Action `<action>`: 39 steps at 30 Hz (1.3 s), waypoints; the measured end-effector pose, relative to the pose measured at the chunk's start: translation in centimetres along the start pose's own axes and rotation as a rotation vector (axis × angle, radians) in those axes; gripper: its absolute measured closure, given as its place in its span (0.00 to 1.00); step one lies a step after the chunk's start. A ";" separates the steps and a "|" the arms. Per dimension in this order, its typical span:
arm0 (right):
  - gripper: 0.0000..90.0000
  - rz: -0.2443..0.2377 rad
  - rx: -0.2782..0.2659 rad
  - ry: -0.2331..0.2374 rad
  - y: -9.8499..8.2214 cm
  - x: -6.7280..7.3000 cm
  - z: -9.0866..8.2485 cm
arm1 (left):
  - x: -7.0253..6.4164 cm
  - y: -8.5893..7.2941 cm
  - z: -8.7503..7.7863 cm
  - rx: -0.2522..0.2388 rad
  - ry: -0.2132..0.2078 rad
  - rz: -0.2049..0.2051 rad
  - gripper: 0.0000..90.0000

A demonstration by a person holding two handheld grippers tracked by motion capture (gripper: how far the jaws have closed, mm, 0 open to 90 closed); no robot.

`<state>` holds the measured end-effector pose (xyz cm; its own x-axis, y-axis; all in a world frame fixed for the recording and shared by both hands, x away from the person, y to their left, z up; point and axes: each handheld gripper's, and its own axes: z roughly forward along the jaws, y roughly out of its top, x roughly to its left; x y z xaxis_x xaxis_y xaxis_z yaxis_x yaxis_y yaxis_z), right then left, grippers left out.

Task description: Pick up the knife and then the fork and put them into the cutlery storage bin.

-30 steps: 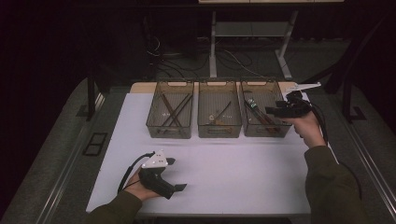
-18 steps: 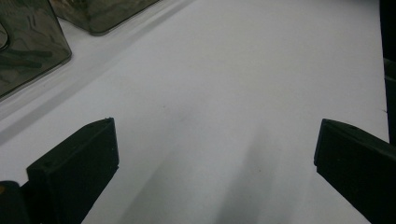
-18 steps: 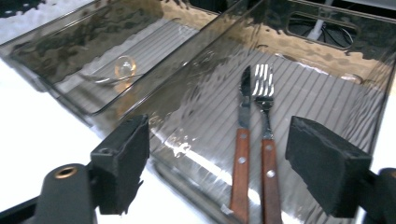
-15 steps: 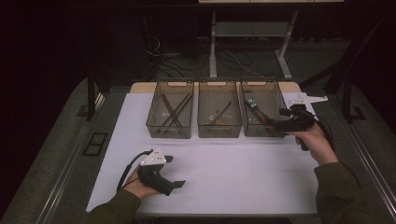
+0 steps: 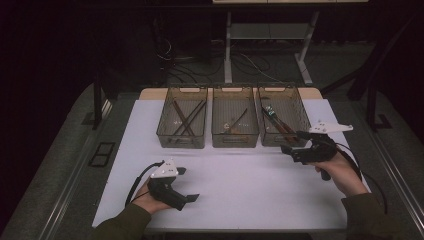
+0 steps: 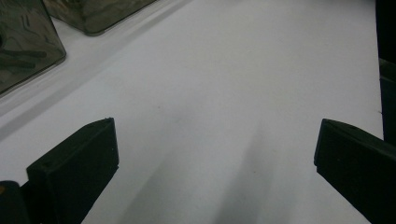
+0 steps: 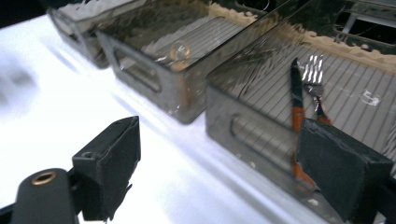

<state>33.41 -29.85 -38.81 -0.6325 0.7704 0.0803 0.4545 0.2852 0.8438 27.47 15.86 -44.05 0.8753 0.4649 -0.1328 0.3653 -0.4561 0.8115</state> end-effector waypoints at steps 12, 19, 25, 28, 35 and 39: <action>0.16 -0.041 0.029 0.038 -2.6 2.2 -0.4 | -0.1 0.0 0.0 0.001 -0.002 0.002 0.00; 0.16 -0.049 0.043 0.049 -4.6 3.3 -0.4 | -0.1 0.0 0.0 0.004 -0.001 0.002 0.00; 0.16 -0.040 0.034 0.079 -6.0 4.2 -0.7 | -0.2 0.0 -0.1 0.001 0.001 0.003 0.00; 0.16 -0.050 0.026 0.082 -6.5 4.6 -1.0 | -0.3 0.0 -0.1 0.001 0.001 0.005 0.00; 0.16 -0.055 0.038 0.084 -7.5 5.0 -1.3 | -0.2 0.0 -0.1 0.003 0.003 0.004 0.00; 0.16 -0.063 0.049 0.089 -8.0 5.0 -1.6 | -0.3 0.0 -0.1 0.003 0.003 0.005 0.00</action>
<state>25.61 -29.17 -44.34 -0.7131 0.6969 0.0762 0.4404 0.3607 0.8221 27.20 15.83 -43.97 0.8764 0.4646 -0.1270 0.3618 -0.4608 0.8104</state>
